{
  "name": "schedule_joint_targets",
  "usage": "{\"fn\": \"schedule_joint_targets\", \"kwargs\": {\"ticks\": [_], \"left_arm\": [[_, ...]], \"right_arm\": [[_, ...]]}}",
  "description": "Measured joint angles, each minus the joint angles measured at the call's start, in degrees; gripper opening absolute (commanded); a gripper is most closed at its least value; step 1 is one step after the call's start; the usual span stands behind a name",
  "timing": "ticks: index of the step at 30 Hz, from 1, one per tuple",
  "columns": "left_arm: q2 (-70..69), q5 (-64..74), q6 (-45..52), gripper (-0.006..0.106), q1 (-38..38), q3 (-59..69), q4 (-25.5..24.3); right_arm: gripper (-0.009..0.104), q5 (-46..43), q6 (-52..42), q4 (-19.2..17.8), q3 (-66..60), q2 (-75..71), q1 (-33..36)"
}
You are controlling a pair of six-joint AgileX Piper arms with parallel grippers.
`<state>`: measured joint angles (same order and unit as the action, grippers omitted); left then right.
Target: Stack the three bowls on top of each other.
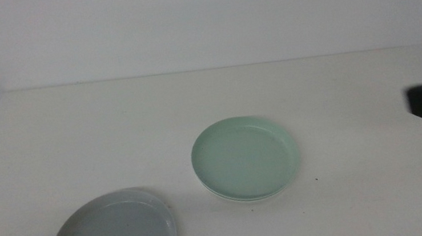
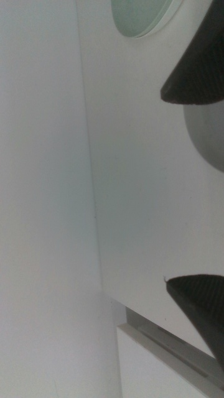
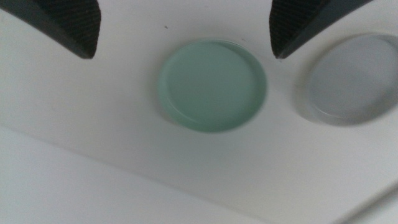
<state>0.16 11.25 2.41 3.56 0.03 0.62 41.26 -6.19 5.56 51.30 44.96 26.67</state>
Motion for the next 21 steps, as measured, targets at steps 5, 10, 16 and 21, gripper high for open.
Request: {"fn": "schedule_joint_targets", "kwargs": {"ticks": [5,10,16,21], "left_arm": [[0.0,0.0,0.0,0.094,0.0,0.0,0.0],[0.0,0.0,0.0,0.094,0.0,0.0,0.0],[0.0,0.0,0.0,0.094,-0.2,0.0,0.0],[4.4,4.5,-1.0,0.094,-3.6,-3.6,0.7]], "right_arm": [[0.093,1.2,-2.5,4.2,-2.2,-8.7,0.0],[0.093,1.3,-3.5,5.0,-2.4,-9.6,0.0],[0.093,1.3,-3.7,5.2,-2.4,-9.6,0.0],[0.093,1.3,-3.7,5.2,-2.4,-9.6,0.0]]}}
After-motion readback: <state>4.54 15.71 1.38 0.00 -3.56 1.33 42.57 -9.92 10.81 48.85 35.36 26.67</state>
